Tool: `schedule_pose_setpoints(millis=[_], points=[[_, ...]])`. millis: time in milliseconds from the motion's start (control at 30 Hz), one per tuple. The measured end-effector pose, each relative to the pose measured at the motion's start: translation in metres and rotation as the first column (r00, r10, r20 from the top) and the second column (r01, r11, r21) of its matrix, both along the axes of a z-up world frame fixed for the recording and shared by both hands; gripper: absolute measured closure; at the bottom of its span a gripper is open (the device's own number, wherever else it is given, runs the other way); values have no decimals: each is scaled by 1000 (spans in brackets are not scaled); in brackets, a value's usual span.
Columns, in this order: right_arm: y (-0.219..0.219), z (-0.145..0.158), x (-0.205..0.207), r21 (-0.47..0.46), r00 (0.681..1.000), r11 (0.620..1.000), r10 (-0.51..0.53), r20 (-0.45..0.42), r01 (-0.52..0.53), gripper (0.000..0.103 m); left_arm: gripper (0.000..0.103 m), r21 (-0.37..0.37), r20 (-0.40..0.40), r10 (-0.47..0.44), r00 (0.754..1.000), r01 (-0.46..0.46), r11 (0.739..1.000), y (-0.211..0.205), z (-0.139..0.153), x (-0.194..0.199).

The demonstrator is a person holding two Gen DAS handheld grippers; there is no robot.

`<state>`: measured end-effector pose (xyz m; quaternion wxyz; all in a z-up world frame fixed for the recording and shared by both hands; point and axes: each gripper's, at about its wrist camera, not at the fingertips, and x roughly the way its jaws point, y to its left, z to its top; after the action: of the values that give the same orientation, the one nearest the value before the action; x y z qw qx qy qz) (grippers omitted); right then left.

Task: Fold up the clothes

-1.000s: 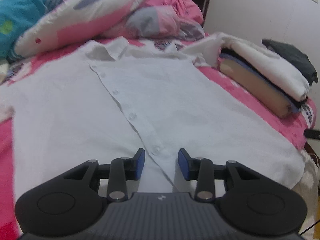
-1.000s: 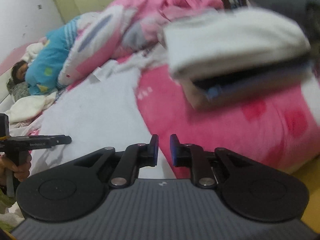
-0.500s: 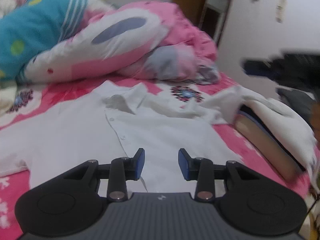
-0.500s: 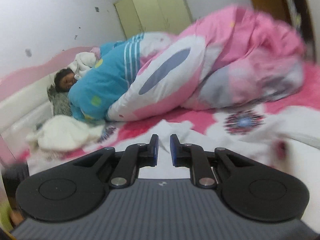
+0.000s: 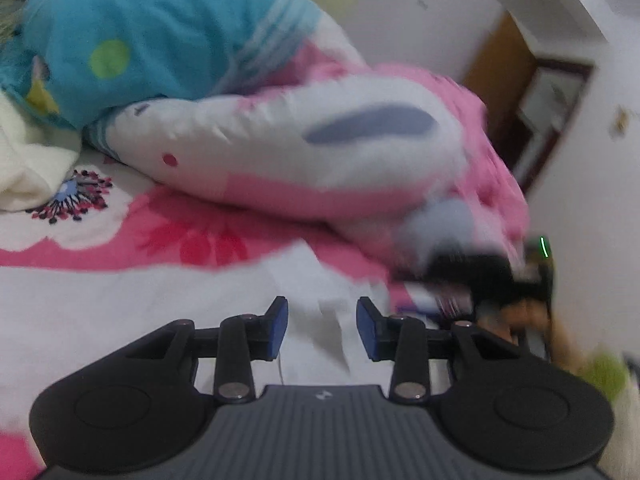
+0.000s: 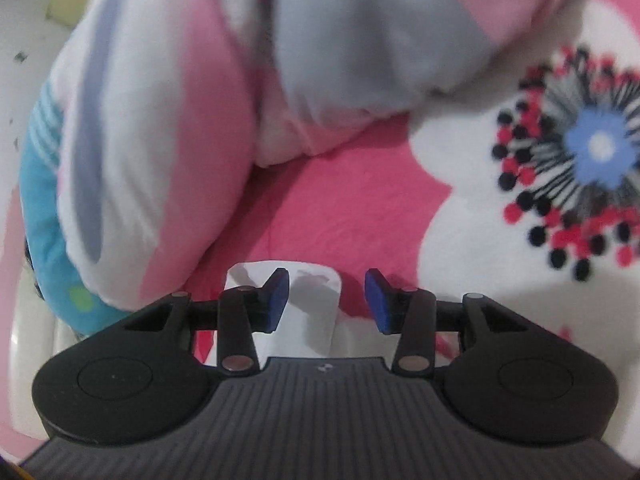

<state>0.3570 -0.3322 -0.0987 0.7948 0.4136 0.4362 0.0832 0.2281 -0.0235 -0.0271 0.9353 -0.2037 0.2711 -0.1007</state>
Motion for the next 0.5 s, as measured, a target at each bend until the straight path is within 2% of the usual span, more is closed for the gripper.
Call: schedule_pose_setpoints(millis=[67,133,233,367,467,500], points=[[-1,-8,6,40,1000,999,2,-16,-1,62,65,13,-9,55,998,-55,998,-5,-8,30],[0,-14,11,58,1000,998,7,-25,-6,62,68,24,-39,58,998,-57,998,-15,-22,61],[4,-19,14,70,999,997,17,-32,-14,63,76,84,-32,7,999,-4,996,-31,-41,82],[11,-19,13,53,999,998,48,-23,-46,64,88,140,19,-71,997,68,988,-46,-61,87],[17,-18,10,22,997,997,74,-16,-74,73,90,181,16,-111,994,107,978,-55,-74,87],[21,-17,9,4,996,996,87,-13,-87,82,90,187,1,-113,994,111,976,-56,-78,88]])
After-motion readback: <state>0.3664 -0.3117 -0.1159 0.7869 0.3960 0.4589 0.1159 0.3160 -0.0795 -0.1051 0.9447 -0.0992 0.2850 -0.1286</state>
